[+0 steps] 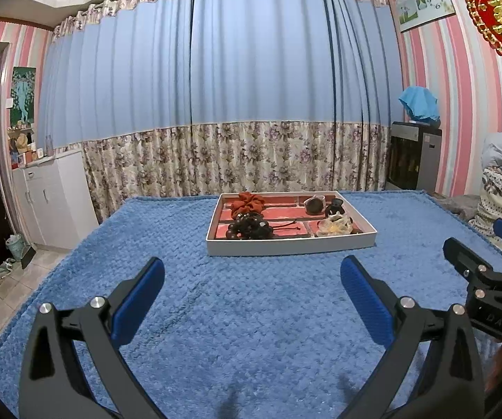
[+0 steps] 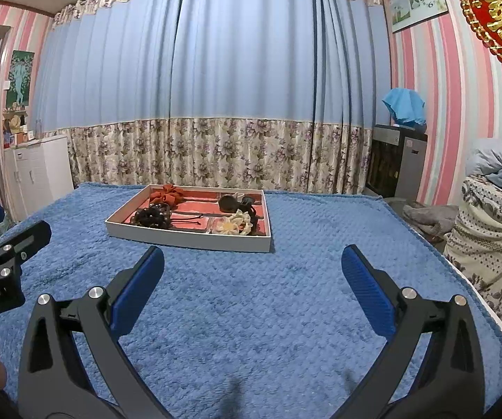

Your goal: Organize jewelry

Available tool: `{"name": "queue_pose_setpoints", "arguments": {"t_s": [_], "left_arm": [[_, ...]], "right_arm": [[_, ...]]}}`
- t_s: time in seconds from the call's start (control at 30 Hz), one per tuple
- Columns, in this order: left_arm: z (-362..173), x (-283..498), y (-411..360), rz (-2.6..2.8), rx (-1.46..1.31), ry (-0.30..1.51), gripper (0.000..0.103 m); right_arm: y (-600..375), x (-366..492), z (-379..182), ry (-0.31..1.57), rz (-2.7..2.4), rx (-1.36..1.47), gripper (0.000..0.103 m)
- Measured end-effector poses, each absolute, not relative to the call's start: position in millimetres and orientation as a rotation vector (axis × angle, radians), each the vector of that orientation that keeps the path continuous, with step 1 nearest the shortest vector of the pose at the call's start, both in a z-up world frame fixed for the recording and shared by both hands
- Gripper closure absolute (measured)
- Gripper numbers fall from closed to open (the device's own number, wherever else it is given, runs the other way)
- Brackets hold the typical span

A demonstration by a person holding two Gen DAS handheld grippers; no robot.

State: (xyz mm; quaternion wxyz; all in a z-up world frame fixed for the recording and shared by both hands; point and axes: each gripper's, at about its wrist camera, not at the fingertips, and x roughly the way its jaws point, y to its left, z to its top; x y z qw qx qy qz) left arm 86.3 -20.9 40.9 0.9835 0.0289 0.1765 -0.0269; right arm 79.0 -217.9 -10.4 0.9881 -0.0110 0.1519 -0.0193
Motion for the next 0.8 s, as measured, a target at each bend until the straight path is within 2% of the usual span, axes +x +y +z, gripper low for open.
{"name": "queue_pose_setpoints", "arguments": {"t_s": [0.8], "left_arm": [[43.0,85.0,-16.9,-0.058,0.043,0.366,0.005]], "right_arm": [[-223.0,78.0,-9.4,0.304,-0.053,-0.019,0.004]]}}
